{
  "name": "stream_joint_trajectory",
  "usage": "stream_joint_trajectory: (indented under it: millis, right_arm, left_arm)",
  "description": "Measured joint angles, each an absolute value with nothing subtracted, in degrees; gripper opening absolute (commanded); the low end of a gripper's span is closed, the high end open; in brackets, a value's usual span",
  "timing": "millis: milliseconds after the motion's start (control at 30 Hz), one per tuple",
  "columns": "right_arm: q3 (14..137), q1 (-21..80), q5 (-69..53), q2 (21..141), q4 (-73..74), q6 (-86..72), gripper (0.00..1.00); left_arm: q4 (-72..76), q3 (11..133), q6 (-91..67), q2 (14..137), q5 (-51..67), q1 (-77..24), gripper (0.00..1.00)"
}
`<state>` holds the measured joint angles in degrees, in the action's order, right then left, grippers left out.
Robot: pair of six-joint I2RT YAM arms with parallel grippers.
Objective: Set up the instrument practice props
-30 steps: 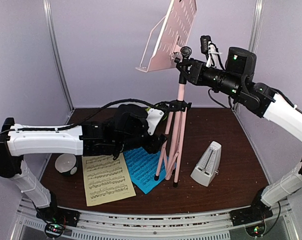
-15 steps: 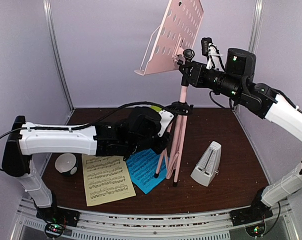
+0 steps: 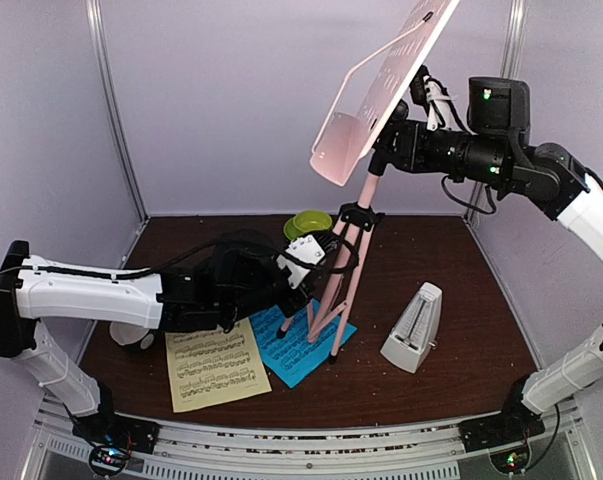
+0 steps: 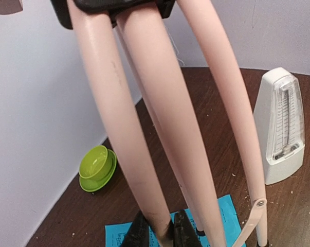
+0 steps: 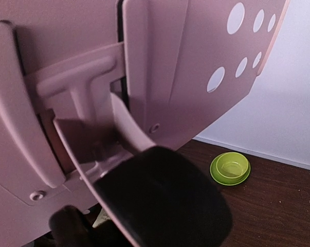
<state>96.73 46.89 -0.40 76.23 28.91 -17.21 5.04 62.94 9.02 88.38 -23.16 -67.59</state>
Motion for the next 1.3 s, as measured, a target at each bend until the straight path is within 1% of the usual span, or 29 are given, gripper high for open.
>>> stream_joint_trajectory:
  millis: [333, 467, 633, 667, 767, 800, 900, 933, 1067, 1200, 1300]
  right_arm:
    - [113.8, 47.2, -2.2, 83.2, 42.2, -15.9, 0.0]
    - [122.6, 46.5, -0.6, 86.4, 46.8, -13.2, 0.0]
    - [123.5, 46.5, -0.9, 84.9, 46.9, -13.6, 0.0]
    - [123.3, 46.5, -1.0, 84.6, 46.7, -13.6, 0.0]
    - [119.6, 46.6, -1.1, 82.5, 44.5, -13.7, 0.0]
    - [118.4, 46.6, -1.1, 81.8, 44.2, -13.7, 0.0]
    - [116.7, 46.6, -1.1, 81.3, 44.0, -13.7, 0.0]
    - [116.5, 46.6, -1.1, 81.3, 44.0, -13.7, 0.0]
    - [114.5, 46.8, -0.8, 81.2, 43.5, -14.0, 0.0]
    - [112.5, 47.7, 0.6, 81.2, 42.3, -14.2, 0.0]
    - [111.7, 48.6, 1.8, 81.2, 41.8, -14.1, 0.0]
  left_arm:
    - [18.6, 55.5, 27.4, 84.2, -22.6, -67.2, 0.0]
    - [14.2, 52.1, 33.5, 85.1, -20.8, -67.9, 0.0]
    - [11.3, 49.5, 30.5, 88.2, -20.1, -68.6, 0.0]
    - [11.2, 49.4, 29.6, 88.2, -20.5, -68.6, 0.04]
    - [12.3, 49.2, 26.2, 87.8, -21.0, -68.6, 0.4]
    - [12.9, 48.7, 24.1, 87.0, -20.9, -68.6, 0.49]
    - [14.1, 46.8, 18.2, 83.5, -20.1, -68.6, 0.7]
    - [14.4, 46.2, 16.4, 82.1, -19.8, -68.6, 0.72]
    - [15.8, 46.2, 10.5, 79.7, -19.5, -68.6, 0.73]
    - [15.7, 49.8, 7.9, 83.1, -20.2, -68.6, 0.73]
    - [15.1, 53.6, 6.2, 87.0, -20.8, -68.6, 0.69]
